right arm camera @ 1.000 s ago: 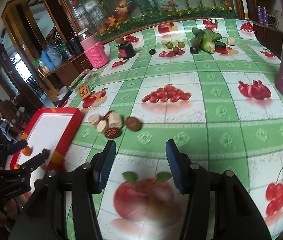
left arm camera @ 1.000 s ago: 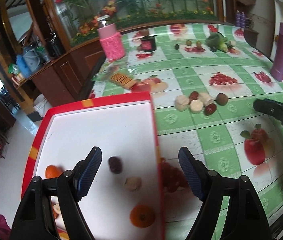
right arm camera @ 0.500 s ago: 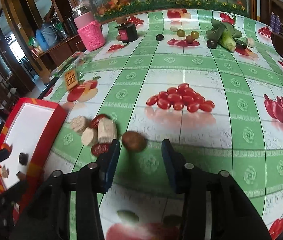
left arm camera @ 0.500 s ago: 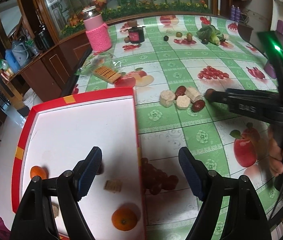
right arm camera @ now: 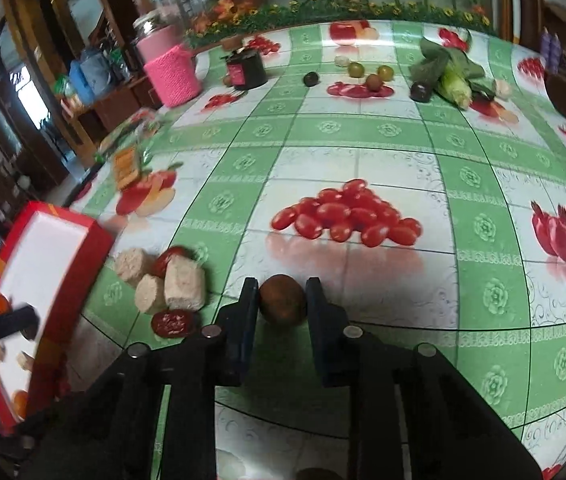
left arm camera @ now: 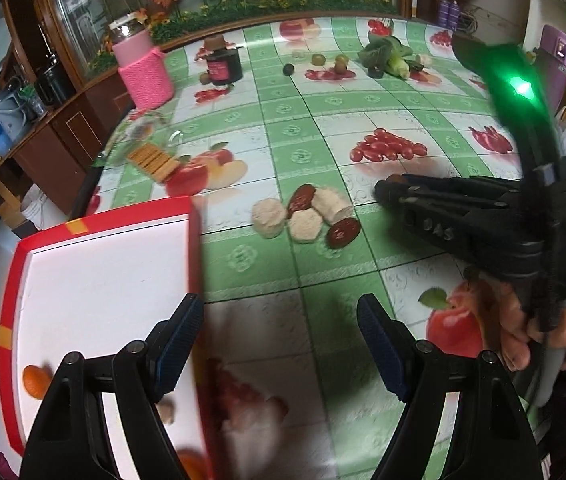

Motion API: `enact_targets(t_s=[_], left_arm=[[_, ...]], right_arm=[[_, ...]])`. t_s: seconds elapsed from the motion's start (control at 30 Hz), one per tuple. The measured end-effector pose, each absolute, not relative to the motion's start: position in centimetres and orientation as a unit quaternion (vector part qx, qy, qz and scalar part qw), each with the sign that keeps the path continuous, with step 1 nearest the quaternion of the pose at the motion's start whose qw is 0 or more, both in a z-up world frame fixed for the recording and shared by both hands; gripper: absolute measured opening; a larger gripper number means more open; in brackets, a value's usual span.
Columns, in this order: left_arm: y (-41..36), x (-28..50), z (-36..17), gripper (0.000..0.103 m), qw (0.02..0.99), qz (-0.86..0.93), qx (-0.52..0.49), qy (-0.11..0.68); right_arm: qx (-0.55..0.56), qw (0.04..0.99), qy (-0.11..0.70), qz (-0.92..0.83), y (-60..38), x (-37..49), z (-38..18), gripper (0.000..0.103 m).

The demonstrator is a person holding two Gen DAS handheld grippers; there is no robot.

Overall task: Organize fruits
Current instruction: 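Grasp a brown kiwi with the right tool while the left tool grasps a red date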

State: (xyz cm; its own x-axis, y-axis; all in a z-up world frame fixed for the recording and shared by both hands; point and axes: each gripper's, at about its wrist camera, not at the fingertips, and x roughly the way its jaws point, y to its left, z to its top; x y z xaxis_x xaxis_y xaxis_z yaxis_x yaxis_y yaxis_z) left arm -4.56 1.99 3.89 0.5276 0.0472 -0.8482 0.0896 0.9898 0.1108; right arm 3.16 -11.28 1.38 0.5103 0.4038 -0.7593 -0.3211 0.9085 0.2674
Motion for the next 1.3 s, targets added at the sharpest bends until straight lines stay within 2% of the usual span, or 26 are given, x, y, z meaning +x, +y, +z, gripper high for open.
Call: enact_targets(t_s=[0.1, 0.17, 0.23, 0.33, 0.4, 0.43, 0.53, 0.7, 1.03, 1.3], left_arm=[[1.3, -3.4, 3.1, 0.078, 0.867, -0.024, 0.052, 0.496], [1.0, -2.6, 2.6, 0.066, 0.864, -0.022, 0.040, 0.501], [0.6, -2.0, 2.3, 0.064, 0.863, -0.026, 0.032, 0.503], [0.2, -0.8, 1.5, 0.053, 0.858, -0.027, 0.019, 0.513], [-0.1, -0.2, 1.1, 0.052, 0.857, -0.032, 0.012, 0.515], [-0.3, 0.1, 0.9, 0.048, 0.855, -0.032, 0.011, 0.517], [-1.0, 1.0, 0.7, 0.043, 0.858, -0.034, 0.019, 0.512], [-2.0, 1.3, 0.7, 0.026, 0.862, -0.054, 0.026, 0.503], [-1.9, -0.8, 1.2, 0.025, 0.869, -0.060, 0.020, 0.490], [0.4, -4.8, 4.4, 0.025, 0.893, -0.047, -0.005, 0.447]], right_arm=[[0.078, 0.872, 0.442, 0.194, -13.3, 3.8, 2.0, 0.026], [0.101, 0.875, 0.438, 0.180, -14.9, 4.1, 2.4, 0.026], [0.115, 0.876, 0.438, 0.165, -15.8, 4.4, 2.5, 0.026], [0.134, 0.871, 0.444, 0.161, -16.4, 4.7, 2.5, 0.026], [0.139, 0.871, 0.443, 0.161, -16.6, 4.7, 2.7, 0.026], [0.142, 0.871, 0.441, 0.162, -16.7, 4.6, 2.8, 0.026], [0.147, 0.874, 0.433, 0.165, -16.9, 4.4, 3.2, 0.026], [0.150, 0.875, 0.430, 0.161, -17.2, 4.4, 3.3, 0.026], [0.153, 0.877, 0.427, 0.158, -17.4, 4.4, 3.2, 0.026], [0.160, 0.883, 0.411, 0.161, -17.6, 4.0, 3.7, 0.026]])
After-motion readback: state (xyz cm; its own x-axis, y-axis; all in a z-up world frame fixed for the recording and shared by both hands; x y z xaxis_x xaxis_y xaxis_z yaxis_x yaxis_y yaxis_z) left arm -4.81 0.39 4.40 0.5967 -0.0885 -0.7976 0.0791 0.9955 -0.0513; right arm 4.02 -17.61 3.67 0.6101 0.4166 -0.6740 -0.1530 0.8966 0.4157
